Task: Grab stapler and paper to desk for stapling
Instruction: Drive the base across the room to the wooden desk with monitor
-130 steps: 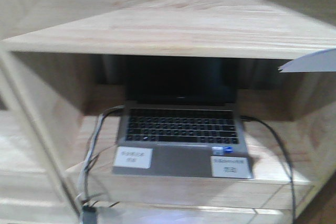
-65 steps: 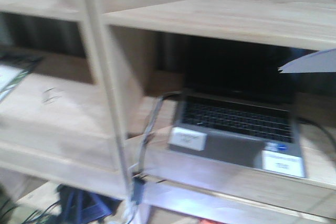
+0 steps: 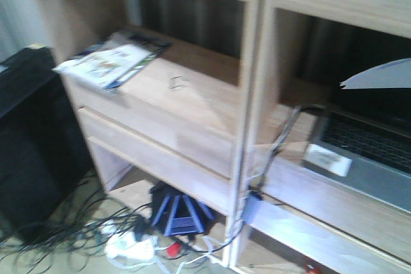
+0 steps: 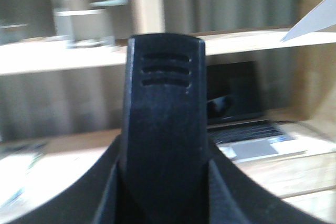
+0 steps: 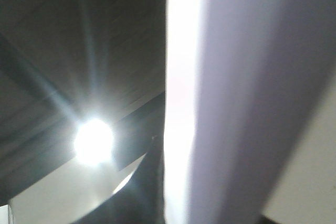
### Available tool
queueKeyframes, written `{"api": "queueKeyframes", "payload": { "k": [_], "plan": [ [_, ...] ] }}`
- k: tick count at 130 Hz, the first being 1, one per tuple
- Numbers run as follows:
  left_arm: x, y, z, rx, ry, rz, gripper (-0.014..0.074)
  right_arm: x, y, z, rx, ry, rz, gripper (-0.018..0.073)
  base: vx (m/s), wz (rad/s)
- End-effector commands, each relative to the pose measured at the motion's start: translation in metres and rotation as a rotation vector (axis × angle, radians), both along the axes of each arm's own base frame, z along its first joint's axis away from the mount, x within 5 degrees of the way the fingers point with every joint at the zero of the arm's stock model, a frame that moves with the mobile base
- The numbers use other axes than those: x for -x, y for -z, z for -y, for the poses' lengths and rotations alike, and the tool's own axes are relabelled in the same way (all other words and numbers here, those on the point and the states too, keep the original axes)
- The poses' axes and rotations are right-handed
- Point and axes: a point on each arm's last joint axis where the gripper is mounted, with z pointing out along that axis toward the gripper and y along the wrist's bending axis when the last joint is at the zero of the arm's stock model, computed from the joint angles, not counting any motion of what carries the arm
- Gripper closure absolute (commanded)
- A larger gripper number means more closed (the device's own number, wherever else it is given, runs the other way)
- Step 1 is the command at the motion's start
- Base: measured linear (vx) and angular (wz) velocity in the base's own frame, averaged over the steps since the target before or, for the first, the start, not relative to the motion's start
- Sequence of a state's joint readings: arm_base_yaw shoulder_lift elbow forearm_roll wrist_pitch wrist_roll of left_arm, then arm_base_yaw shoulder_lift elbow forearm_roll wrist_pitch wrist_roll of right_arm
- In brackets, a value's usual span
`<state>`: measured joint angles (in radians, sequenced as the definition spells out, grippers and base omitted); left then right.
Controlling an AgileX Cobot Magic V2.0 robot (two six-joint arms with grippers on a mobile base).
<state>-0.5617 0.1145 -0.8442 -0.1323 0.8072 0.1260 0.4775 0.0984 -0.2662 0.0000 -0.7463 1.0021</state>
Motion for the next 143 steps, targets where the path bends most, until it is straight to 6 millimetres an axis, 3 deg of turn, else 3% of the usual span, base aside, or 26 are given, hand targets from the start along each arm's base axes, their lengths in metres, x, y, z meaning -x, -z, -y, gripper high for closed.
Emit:
{"api": "queueKeyframes", "payload": {
  "k": [1, 143],
  "plan": [
    [0.0002, -0.0167, -0.0009, 0.08, 0.001, 0.092, 0.0603, 0.0038, -0.0093, 0.0013, -0.01, 0.009, 0.047, 0.0565, -0.14, 0.57],
    [0.0002, -0.0167, -0.0008, 0.081, 0.001, 0.092, 0.0603, 0.0039, -0.0093, 0.0013, -0.011, 0.009, 0.048, 0.0565, -0.11, 0.52]
  ]
}}
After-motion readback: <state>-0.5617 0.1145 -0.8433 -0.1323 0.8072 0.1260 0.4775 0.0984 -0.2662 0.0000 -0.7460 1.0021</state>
